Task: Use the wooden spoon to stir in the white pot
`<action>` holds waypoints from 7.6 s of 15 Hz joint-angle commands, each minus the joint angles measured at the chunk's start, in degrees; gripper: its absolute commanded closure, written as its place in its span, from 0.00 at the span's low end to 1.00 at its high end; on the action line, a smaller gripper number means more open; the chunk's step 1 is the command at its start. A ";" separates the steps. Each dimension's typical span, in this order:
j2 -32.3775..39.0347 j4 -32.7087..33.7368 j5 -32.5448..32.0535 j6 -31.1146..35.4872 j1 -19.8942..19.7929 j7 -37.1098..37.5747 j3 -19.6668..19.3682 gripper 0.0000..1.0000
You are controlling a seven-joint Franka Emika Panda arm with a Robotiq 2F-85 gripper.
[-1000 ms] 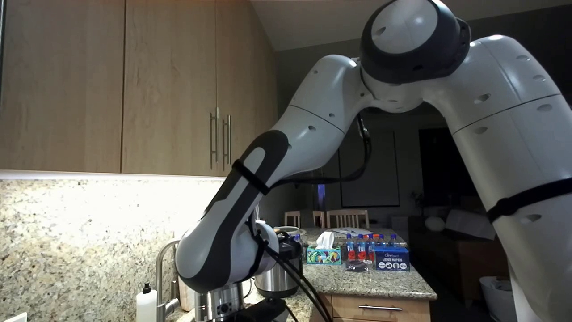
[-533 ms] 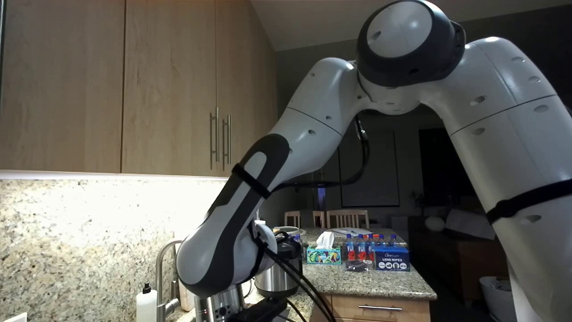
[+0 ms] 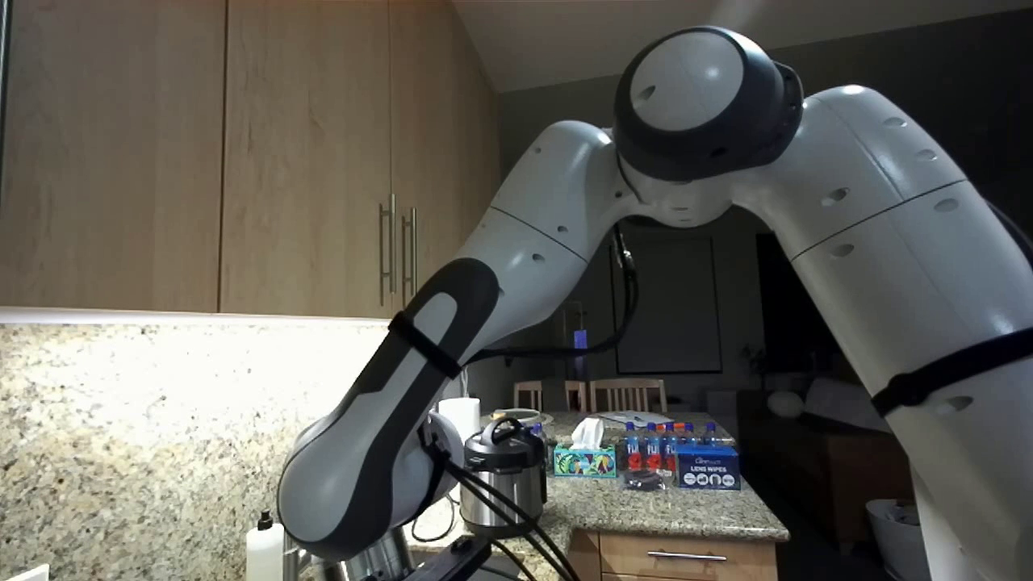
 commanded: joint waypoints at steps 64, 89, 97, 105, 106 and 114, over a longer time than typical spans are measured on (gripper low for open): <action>-7.96 -5.68 -9.69 6.26 -0.39 -2.97 -0.58 0.43; 0.27 3.38 -10.30 0.93 -1.06 -16.25 -0.18 0.79; 0.24 3.53 -10.51 -0.01 -1.15 -20.97 0.48 0.91; -3.89 2.29 -11.90 -0.73 -0.79 -15.85 -0.95 0.91; -4.11 2.70 -12.51 -1.71 -0.64 -15.40 -1.20 0.91; -3.85 8.27 -19.02 -11.73 1.04 -8.26 -1.74 0.91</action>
